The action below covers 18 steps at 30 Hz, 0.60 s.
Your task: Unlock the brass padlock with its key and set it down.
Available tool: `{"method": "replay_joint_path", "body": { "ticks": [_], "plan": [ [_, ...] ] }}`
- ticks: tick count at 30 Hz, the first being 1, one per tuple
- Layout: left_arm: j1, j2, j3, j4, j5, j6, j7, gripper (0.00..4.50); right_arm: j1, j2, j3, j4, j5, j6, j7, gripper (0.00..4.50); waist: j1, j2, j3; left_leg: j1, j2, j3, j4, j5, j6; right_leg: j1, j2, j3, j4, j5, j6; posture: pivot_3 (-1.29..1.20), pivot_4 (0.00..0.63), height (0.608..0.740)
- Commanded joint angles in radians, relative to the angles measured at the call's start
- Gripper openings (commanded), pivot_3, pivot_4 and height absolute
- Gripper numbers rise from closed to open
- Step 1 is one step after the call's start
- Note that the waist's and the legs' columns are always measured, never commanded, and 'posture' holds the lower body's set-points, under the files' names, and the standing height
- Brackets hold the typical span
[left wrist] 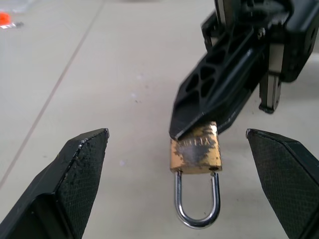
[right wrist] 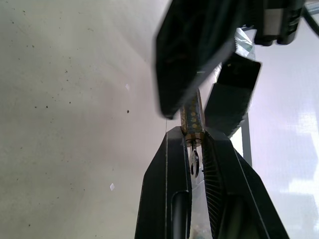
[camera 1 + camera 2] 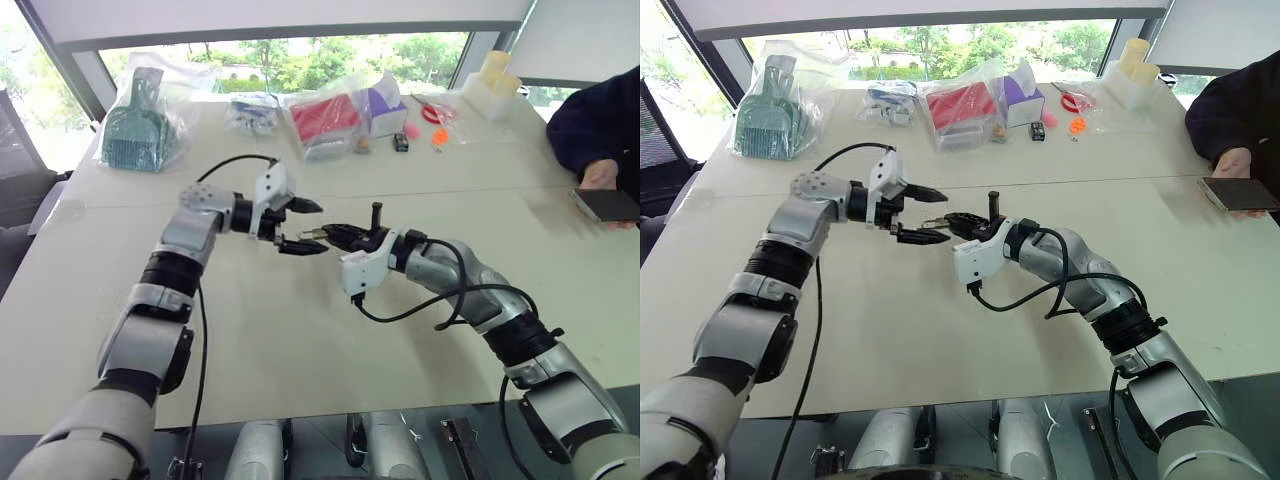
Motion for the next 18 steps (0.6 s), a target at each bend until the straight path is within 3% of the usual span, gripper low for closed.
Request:
{"method": "replay_joint_path", "body": {
  "ticks": [1,3,6,11,14,18],
  "plan": [
    [0.005,0.040,0.058,-0.090,-0.050,0.030,0.009,4.46,-0.028,0.005,-0.025,-0.001,0.016,-0.005,-0.002,0.00,-0.001,0.000,0.000,0.000,0.000,0.000,0.000,0.000,0.000,0.000,0.000,0.000,0.000,0.000,0.000,0.00,0.150,0.740],
    [0.017,0.055,0.071,-0.122,-0.067,0.057,0.016,4.46,-0.027,0.005,-0.026,0.002,0.017,-0.004,-0.001,0.00,-0.002,0.000,0.000,0.000,0.000,0.000,0.000,0.000,0.000,0.000,0.000,0.000,0.000,0.000,0.000,0.00,0.150,0.740],
    [0.057,0.091,0.092,-0.181,-0.097,0.091,0.008,3.72,-0.026,0.004,-0.028,0.005,0.019,-0.003,-0.001,0.00,-0.003,0.000,0.000,0.000,0.000,0.000,0.000,0.000,0.000,0.000,0.000,0.000,0.000,0.000,0.000,0.00,0.150,0.740],
    [0.117,0.100,0.090,-0.276,-0.131,0.140,0.010,1.29,-0.034,0.011,-0.025,0.013,0.021,-0.005,-0.001,0.00,0.001,0.000,0.000,0.000,0.000,0.000,0.000,0.000,0.000,0.000,0.000,0.000,0.000,0.000,0.000,0.00,0.150,0.740],
    [0.138,0.100,0.084,-0.311,-0.137,0.155,0.017,0.24,-0.039,0.013,-0.026,0.018,0.022,-0.007,-0.001,0.00,0.001,0.000,0.000,0.000,0.000,0.000,0.000,0.000,-0.001,0.000,0.000,0.000,0.000,0.000,0.000,0.00,0.150,0.740],
    [0.157,0.092,0.069,-0.323,-0.129,0.158,0.032,0.08,-0.042,0.012,-0.026,0.016,0.023,-0.008,0.000,0.00,0.000,0.000,0.000,0.000,0.000,0.000,0.000,0.000,-0.001,0.000,0.000,0.001,0.000,0.000,0.000,0.00,0.150,0.740]
  ]
}}
